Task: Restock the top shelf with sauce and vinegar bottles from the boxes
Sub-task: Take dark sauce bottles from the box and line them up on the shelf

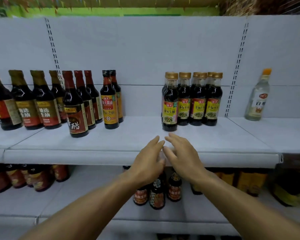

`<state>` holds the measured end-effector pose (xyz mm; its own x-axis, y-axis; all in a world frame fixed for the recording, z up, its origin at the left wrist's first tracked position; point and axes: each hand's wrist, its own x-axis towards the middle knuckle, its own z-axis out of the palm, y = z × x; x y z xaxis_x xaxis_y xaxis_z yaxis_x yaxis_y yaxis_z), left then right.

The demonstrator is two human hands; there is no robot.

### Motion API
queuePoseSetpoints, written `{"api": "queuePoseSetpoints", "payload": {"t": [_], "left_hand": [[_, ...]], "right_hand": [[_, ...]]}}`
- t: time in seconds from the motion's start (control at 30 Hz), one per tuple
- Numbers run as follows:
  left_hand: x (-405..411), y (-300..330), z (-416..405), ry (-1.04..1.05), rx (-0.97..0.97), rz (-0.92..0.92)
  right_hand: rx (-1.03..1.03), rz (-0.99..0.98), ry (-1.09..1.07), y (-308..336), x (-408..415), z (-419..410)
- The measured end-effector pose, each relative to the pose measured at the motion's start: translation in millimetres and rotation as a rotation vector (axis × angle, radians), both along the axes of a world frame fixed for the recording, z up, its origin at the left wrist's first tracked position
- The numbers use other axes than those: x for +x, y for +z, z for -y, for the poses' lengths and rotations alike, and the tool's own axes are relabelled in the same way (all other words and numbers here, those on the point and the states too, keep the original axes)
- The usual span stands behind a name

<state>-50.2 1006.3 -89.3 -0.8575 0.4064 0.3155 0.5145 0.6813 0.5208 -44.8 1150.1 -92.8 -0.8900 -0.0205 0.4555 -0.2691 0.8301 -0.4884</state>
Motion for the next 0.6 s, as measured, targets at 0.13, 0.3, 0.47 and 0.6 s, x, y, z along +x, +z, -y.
{"api": "queuePoseSetpoints", "payload": {"t": [0.13,0.3,0.47,0.6], "left_hand": [[12.6,-14.6,3.7,-0.06,0.026,-0.019],[27.8,-35.5,18.4,-0.071,0.056,0.002],[32.7,-64.5,31.7,-0.068,0.052,0.064],[42.0,-85.0,36.8,-0.053,0.089,0.117]], "right_hand": [[0.04,-0.004,0.007,-12.1,18.6,9.0],[0.025,-0.007,0.041,-30.6,37.2,22.3],[0.005,0.011,0.103,-56.3,46.0,33.9],[0.012,0.074,0.117,-79.7,48.0,36.2]]}}
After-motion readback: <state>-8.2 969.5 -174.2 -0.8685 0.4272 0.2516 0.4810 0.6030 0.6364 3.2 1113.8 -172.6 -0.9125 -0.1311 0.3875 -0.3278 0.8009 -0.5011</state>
